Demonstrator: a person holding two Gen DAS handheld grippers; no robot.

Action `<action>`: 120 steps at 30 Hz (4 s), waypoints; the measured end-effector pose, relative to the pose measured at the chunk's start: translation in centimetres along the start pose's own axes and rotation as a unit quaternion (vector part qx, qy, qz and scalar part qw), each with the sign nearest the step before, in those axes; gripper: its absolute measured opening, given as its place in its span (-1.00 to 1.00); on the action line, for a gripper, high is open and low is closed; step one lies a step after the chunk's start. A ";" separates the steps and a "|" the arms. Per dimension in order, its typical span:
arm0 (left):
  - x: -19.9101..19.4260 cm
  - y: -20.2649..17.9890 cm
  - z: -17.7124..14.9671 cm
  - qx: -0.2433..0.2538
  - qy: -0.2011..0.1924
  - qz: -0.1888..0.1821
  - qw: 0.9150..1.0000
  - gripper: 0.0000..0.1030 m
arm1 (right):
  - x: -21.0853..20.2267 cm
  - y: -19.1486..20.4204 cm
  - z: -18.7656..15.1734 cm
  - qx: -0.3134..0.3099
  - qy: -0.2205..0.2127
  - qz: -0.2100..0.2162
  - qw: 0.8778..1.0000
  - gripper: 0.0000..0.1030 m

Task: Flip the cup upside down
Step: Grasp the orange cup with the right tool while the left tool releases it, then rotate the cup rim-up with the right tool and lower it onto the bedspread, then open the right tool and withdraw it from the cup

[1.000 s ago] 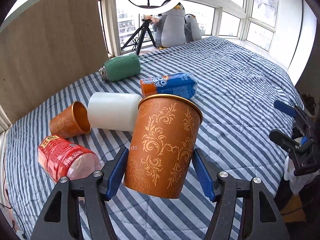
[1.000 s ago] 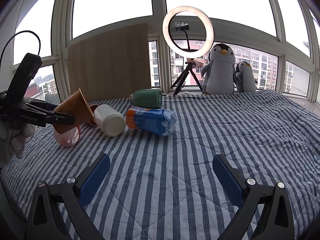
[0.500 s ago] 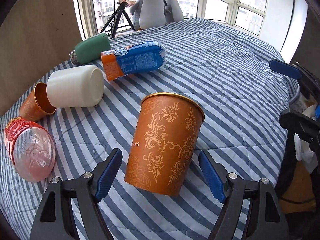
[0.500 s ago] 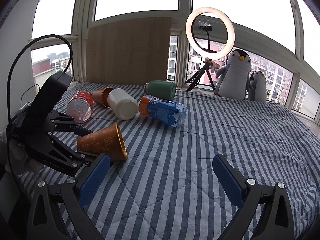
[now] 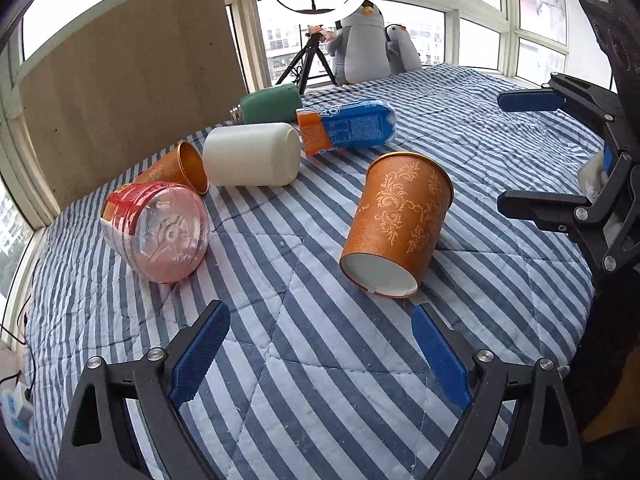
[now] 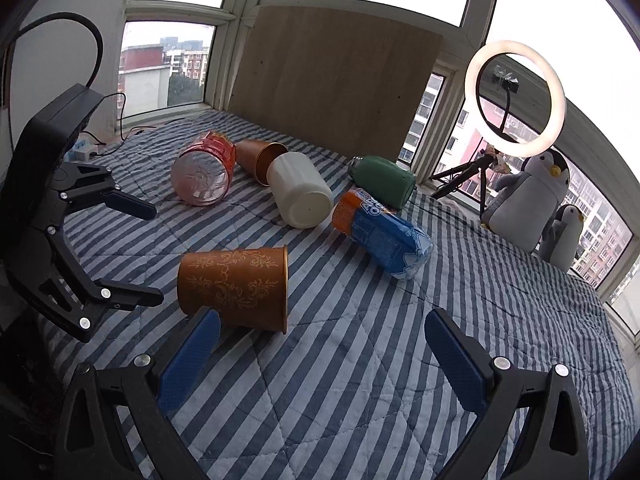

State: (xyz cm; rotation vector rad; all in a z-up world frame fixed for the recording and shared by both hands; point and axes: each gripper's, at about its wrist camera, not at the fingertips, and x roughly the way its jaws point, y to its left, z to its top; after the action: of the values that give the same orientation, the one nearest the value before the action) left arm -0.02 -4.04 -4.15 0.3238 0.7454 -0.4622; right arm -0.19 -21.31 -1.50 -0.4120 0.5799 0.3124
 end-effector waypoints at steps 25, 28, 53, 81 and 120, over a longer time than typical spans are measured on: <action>-1.9 1.9 -3.4 -0.044 0.005 0.024 0.999 0.89 | 2.6 8.5 1.8 -0.264 0.028 0.010 0.964 0.37; -2.3 2.3 -4.0 -0.049 0.004 0.033 0.998 0.89 | 3.2 10.1 1.7 -0.324 0.033 -0.005 0.945 0.36; -2.8 5.2 -6.2 -0.084 0.017 0.043 0.995 0.89 | 9.6 12.8 0.9 -0.462 0.082 -0.059 0.881 0.12; -0.7 3.1 -1.8 -0.084 -0.027 -0.001 0.996 0.89 | 9.5 -2.3 4.7 0.199 -0.106 0.143 0.964 0.10; 0.8 -0.2 3.1 -0.114 -0.181 0.092 0.972 0.99 | 1.4 -6.0 -3.8 0.234 -0.102 -0.076 0.964 0.47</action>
State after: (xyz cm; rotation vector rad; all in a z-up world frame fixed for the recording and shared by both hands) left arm 2.17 -5.83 -2.61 0.0859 0.4007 -0.2462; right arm 1.54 -28.07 -3.42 0.0350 0.4003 0.0614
